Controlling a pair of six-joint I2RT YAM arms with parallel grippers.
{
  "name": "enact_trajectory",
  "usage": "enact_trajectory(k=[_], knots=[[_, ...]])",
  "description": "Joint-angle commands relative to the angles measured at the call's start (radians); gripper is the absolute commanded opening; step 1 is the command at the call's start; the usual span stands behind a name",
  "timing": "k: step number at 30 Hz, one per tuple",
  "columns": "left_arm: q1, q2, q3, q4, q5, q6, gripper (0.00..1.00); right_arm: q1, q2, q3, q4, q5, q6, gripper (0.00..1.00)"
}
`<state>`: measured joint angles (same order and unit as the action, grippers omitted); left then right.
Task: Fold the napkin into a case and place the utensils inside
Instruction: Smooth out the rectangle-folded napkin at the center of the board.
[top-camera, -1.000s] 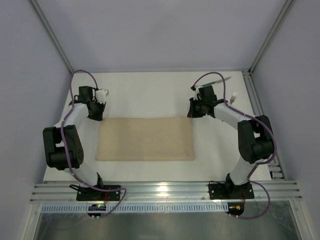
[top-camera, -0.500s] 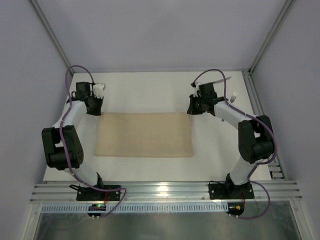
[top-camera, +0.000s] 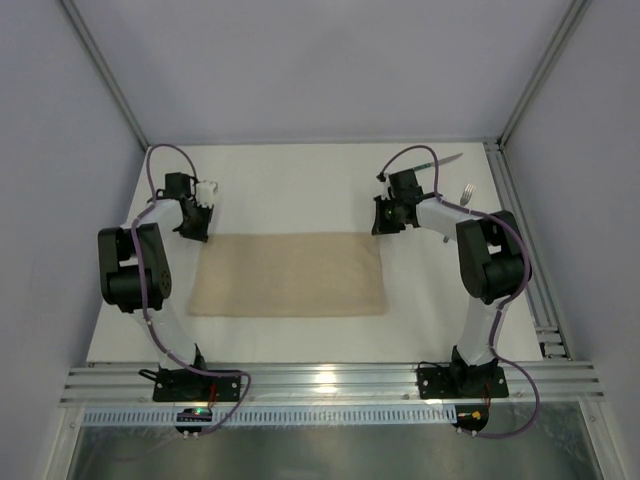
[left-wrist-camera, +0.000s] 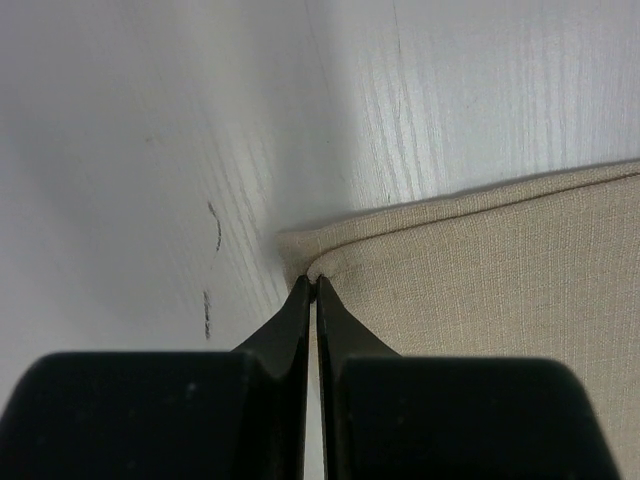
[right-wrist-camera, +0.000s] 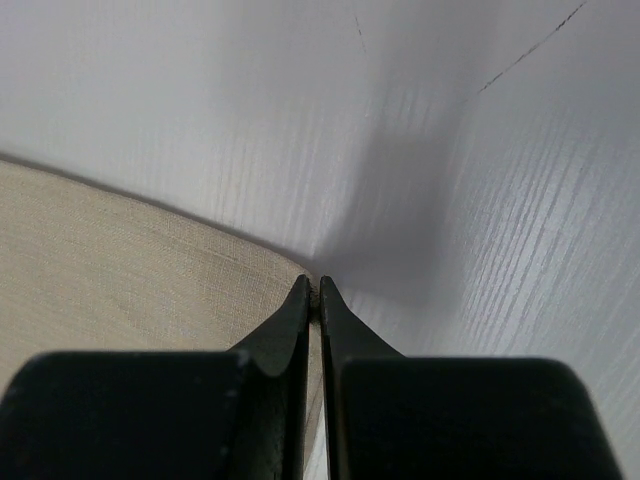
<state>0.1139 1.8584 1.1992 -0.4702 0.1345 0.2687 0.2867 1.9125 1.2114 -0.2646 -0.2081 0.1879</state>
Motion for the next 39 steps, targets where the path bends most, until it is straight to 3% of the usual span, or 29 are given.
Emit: enact_trajectory(k=[1,15,31,33,35,36,38,39], knots=[[0.009,-0.007,0.034,0.044,-0.024,0.006,0.00,-0.004,0.002,0.050,0.007,0.027,0.002,0.04],[0.009,-0.116,0.037,0.081,-0.009,-0.017,0.00,-0.004,-0.036,0.059,0.015,0.047,-0.008,0.03],[0.007,0.030,0.100,0.108,-0.024,-0.026,0.00,-0.007,0.025,0.102,0.007,0.050,-0.008,0.04],[0.007,0.042,0.103,0.114,-0.026,-0.026,0.00,-0.009,0.042,0.111,0.002,0.047,-0.008,0.08],[0.007,0.047,0.103,0.120,-0.029,-0.029,0.06,-0.007,0.054,0.117,-0.002,0.044,-0.008,0.21],[0.009,0.048,0.103,0.122,-0.030,-0.031,0.21,-0.007,0.057,0.120,-0.011,0.049,-0.008,0.26],[0.009,0.041,0.103,0.123,-0.041,-0.039,0.31,-0.008,0.046,0.125,-0.015,0.055,-0.010,0.32],[0.009,0.033,0.102,0.128,-0.044,-0.043,0.38,-0.009,0.025,0.123,-0.022,0.064,-0.011,0.41]])
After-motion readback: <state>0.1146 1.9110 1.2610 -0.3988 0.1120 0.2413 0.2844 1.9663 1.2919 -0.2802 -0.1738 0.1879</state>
